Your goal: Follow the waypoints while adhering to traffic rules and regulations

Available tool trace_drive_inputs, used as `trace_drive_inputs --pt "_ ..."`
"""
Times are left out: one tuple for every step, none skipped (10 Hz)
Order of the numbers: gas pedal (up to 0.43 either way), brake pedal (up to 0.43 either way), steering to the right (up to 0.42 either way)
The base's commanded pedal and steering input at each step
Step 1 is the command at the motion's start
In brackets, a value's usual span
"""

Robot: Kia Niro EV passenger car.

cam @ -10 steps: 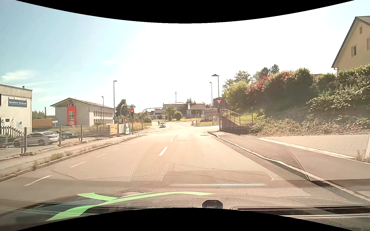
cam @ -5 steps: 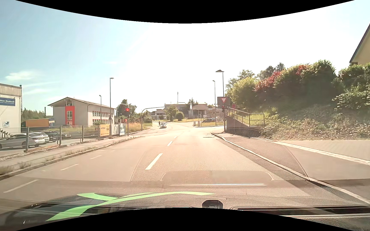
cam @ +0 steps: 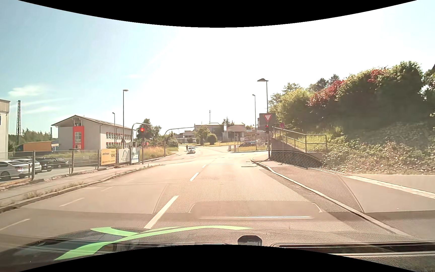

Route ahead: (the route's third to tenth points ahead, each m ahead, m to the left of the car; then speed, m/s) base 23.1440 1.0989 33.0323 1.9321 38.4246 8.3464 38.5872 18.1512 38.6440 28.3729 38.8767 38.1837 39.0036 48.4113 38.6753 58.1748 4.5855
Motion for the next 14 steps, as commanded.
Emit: trace_drive_inputs --pt "0.000 0.000 -0.012" --pt "0.000 0.000 -0.017" --pt "0.008 0.000 -0.020" --pt "0.020 0.000 -0.020" --pt "0.020 0.000 -0.020" --pt "0.020 0.000 -0.020" --pt "0.020 0.000 -0.020" --pt "0.020 0.000 -0.020" --pt "0.020 0.000 -0.020" --pt "0.020 0.000 -0.020" --pt "0.000 0.000 -0.019" --pt "0.000 0.000 -0.018" --pt "0.000 0.000 -0.018" --pt "0.000 0.000 -0.018"
